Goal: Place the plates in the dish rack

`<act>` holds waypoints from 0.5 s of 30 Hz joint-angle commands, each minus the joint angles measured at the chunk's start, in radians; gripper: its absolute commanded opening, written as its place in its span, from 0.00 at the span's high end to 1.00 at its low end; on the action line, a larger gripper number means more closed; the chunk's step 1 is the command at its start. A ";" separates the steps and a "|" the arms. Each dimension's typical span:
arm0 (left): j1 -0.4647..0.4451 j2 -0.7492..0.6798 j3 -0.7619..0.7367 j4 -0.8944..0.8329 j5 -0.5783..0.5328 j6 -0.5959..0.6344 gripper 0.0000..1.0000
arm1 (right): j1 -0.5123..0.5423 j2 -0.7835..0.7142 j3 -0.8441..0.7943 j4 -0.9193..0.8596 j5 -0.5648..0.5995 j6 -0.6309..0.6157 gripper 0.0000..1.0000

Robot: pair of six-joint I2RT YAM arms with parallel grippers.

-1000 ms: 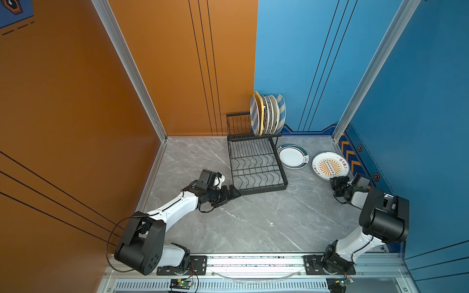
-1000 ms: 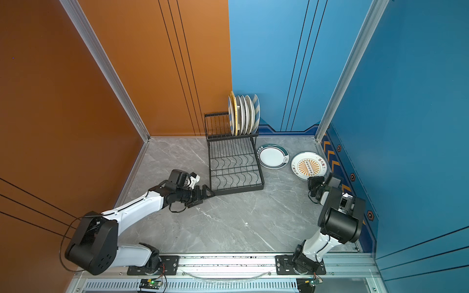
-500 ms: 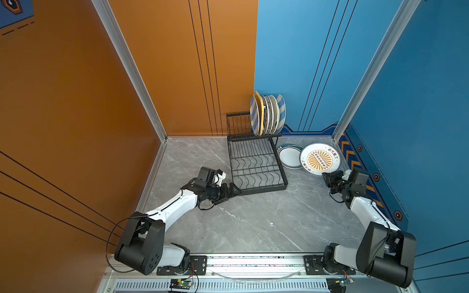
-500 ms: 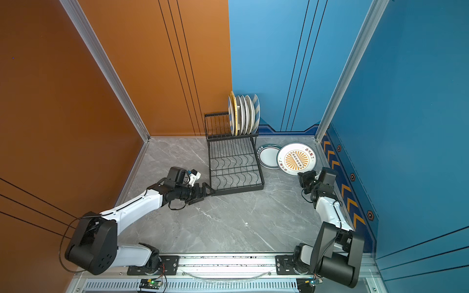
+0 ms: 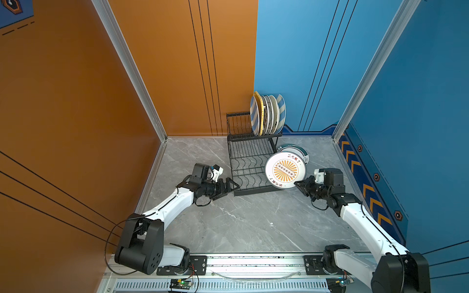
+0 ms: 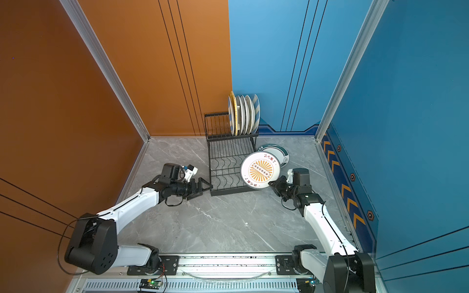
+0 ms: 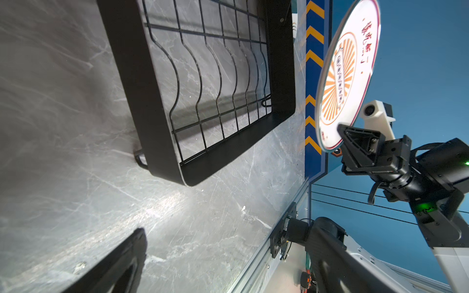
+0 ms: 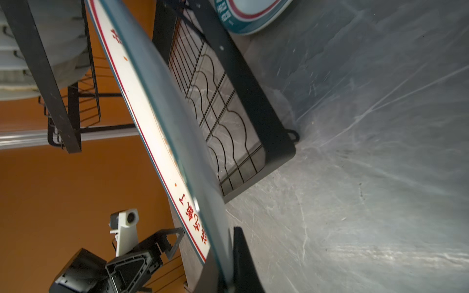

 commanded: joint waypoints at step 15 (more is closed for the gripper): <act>0.062 0.049 0.089 0.155 0.142 -0.019 0.23 | 0.280 0.292 0.274 0.096 -0.146 -0.079 1.00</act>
